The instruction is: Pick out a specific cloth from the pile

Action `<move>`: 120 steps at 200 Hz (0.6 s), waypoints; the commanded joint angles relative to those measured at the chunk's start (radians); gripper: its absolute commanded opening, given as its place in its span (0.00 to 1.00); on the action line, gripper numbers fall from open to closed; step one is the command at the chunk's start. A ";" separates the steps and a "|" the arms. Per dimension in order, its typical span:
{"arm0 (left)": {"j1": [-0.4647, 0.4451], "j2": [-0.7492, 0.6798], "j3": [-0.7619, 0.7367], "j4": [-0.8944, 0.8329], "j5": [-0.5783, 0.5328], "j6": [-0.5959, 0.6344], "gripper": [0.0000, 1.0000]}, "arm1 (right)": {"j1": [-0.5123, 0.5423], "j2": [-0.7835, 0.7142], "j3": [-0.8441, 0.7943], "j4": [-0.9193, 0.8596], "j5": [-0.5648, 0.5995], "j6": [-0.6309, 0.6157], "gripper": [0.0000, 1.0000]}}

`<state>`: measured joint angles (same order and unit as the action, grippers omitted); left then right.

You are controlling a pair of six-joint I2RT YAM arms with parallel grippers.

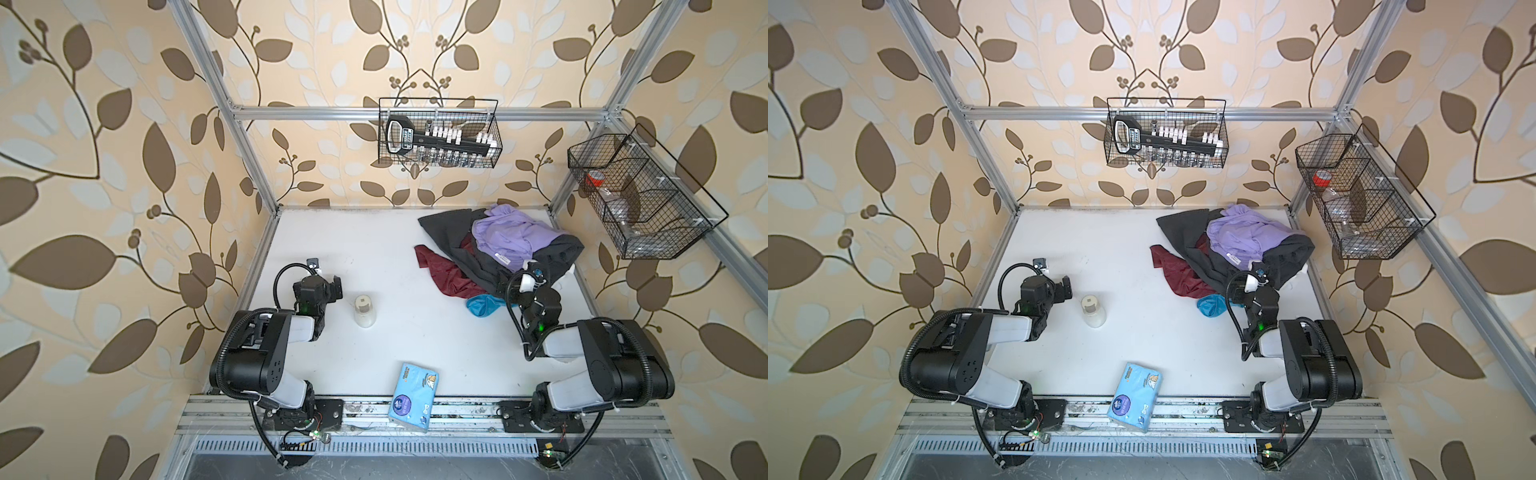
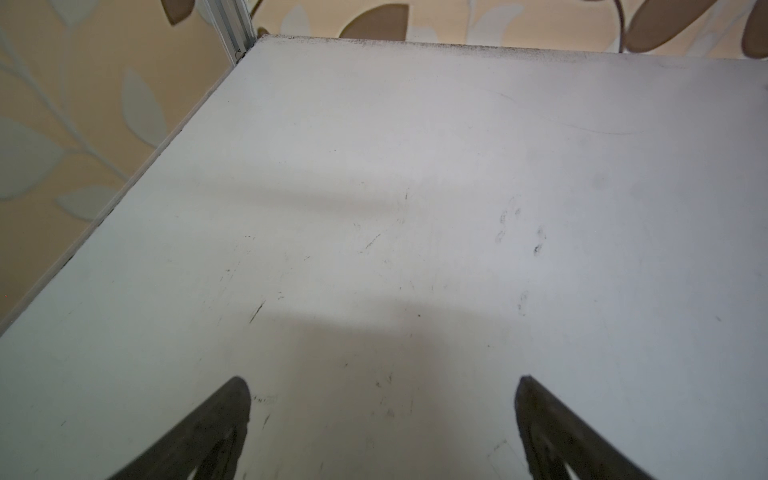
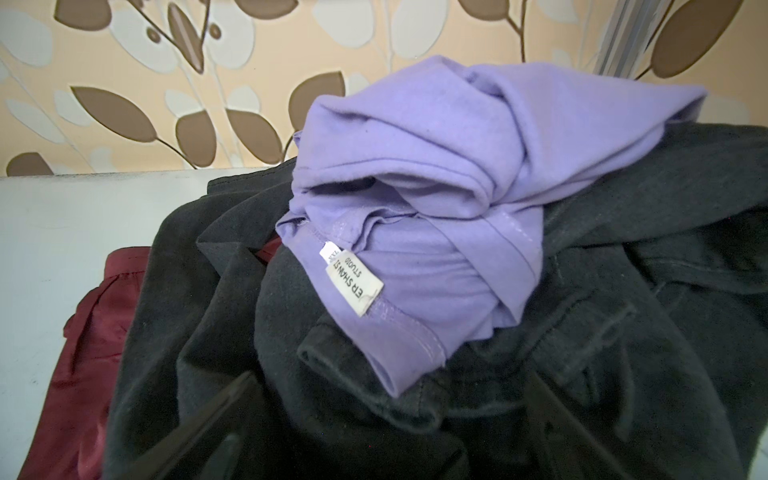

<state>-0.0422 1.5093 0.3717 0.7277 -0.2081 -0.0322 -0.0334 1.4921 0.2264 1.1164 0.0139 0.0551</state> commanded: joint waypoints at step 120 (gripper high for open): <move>0.002 -0.021 0.008 0.028 0.005 -0.004 0.99 | 0.001 -0.034 0.033 -0.050 0.064 0.025 1.00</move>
<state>-0.0422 1.5093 0.3717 0.7280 -0.2081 -0.0322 -0.0349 1.4925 0.2264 1.1141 0.0162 0.0563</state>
